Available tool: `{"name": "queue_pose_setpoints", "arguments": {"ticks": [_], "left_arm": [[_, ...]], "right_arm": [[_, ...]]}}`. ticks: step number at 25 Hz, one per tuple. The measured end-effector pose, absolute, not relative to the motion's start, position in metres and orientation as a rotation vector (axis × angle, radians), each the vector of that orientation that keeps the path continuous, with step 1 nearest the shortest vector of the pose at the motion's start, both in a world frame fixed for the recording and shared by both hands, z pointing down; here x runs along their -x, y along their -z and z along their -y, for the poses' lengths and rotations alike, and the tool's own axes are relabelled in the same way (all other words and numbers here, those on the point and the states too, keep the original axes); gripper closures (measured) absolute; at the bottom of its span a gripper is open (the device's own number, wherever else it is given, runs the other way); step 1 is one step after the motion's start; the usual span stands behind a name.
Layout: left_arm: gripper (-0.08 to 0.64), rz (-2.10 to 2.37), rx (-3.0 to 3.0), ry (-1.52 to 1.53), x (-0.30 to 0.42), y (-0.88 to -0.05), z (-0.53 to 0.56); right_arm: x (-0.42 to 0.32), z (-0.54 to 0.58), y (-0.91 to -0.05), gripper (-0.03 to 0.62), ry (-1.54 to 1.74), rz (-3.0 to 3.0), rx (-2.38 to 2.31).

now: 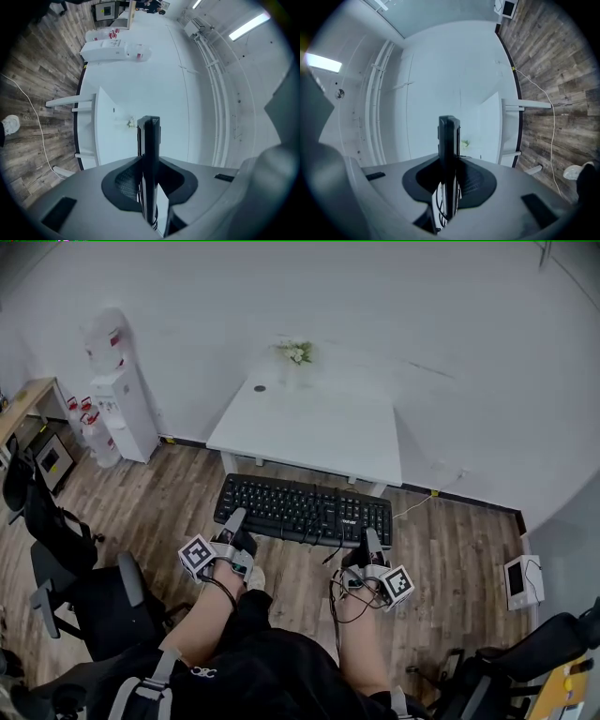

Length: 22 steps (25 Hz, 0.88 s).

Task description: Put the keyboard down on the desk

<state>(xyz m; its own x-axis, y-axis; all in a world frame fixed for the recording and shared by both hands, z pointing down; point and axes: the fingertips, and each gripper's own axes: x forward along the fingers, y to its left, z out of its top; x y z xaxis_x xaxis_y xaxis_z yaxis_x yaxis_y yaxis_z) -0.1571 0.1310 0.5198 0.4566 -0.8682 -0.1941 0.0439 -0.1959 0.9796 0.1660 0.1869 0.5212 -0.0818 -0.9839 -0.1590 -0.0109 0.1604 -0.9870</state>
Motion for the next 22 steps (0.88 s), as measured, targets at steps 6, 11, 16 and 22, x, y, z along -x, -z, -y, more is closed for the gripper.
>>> {"name": "queue_pose_setpoints", "arguments": {"ticks": [6, 11, 16, 22], "left_arm": [[0.48, 0.735, -1.558, 0.972, 0.143, -0.531, -0.095], [0.48, 0.725, -1.552, 0.982, 0.131, -0.534, -0.049], [0.48, 0.715, -1.544, 0.964, 0.119, -0.539, 0.007], [0.48, 0.678, -1.571, 0.911, 0.095, -0.535, 0.102]], "right_arm": [[-0.18, -0.156, -0.532, 0.522, 1.135, -1.354, 1.065], [-0.191, -0.111, -0.537, 0.522, 1.147, -1.361, 1.071], [-0.202, -0.059, -0.54, 0.522, 1.133, -1.353, 1.087], [-0.22, 0.019, -0.541, 0.522, 1.113, -1.309, 1.107]]}}
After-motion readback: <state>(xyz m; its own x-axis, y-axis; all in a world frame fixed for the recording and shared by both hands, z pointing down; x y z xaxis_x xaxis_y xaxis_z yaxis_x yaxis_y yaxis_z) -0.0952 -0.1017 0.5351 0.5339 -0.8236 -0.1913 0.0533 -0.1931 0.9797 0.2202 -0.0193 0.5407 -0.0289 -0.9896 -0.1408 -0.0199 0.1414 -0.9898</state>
